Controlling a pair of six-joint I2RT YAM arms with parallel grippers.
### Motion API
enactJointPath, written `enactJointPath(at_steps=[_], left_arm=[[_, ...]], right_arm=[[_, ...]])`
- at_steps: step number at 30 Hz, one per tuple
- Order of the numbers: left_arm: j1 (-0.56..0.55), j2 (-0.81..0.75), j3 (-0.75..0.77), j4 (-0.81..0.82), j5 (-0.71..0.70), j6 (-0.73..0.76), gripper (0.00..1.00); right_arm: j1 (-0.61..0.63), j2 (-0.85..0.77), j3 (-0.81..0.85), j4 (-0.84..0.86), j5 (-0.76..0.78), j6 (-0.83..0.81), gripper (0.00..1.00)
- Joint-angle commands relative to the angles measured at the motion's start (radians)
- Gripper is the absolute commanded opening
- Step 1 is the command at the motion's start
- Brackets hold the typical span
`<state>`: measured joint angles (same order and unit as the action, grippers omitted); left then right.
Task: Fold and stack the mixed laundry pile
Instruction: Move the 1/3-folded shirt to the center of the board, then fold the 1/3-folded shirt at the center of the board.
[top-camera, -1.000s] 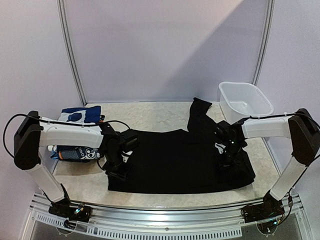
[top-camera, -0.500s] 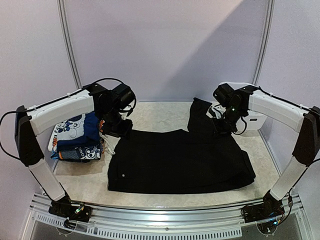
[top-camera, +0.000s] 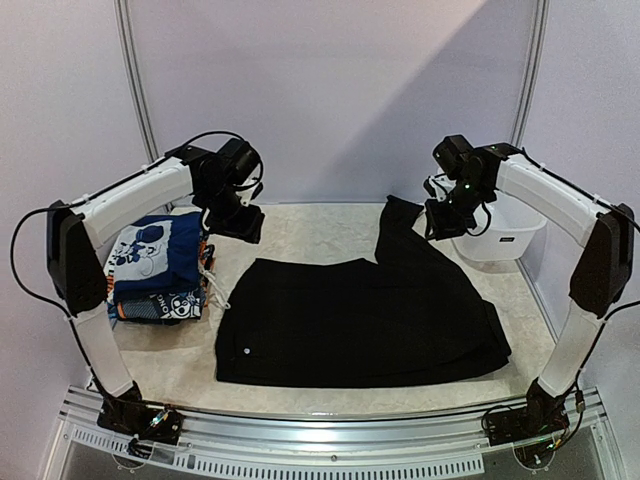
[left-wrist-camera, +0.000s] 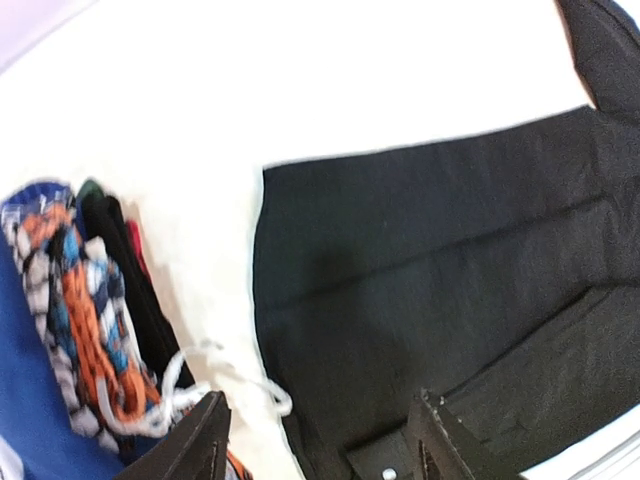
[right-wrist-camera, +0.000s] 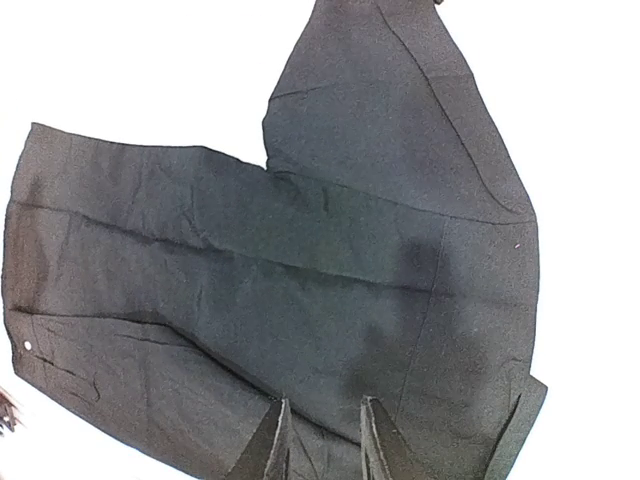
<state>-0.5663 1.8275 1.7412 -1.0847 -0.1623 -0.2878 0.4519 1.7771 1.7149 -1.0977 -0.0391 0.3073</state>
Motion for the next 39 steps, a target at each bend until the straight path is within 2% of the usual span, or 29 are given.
enactJointPath(at_steps=[1, 10, 20, 30, 39], left_arm=[[0.051, 0.091, 0.080, 0.045, 0.055, 0.096, 0.62], [0.115, 0.266, 0.206, 0.086, 0.127, 0.157, 0.60], [0.141, 0.507, 0.418, -0.006, 0.115, 0.215, 0.53], [0.175, 0.568, 0.382, -0.030, 0.087, 0.274, 0.49], [0.198, 0.630, 0.375, -0.005, 0.121, 0.284, 0.44]], right_arm=[[-0.010, 0.032, 0.043, -0.030, 0.009, -0.022, 0.26], [-0.015, 0.050, 0.055, -0.042, -0.005, -0.012, 0.28], [-0.015, 0.032, 0.021, -0.059, -0.020, 0.023, 0.31], [-0.015, -0.008, -0.038, -0.051, -0.039, 0.076, 0.33], [-0.015, -0.023, -0.051, -0.070, -0.035, 0.092, 0.34]])
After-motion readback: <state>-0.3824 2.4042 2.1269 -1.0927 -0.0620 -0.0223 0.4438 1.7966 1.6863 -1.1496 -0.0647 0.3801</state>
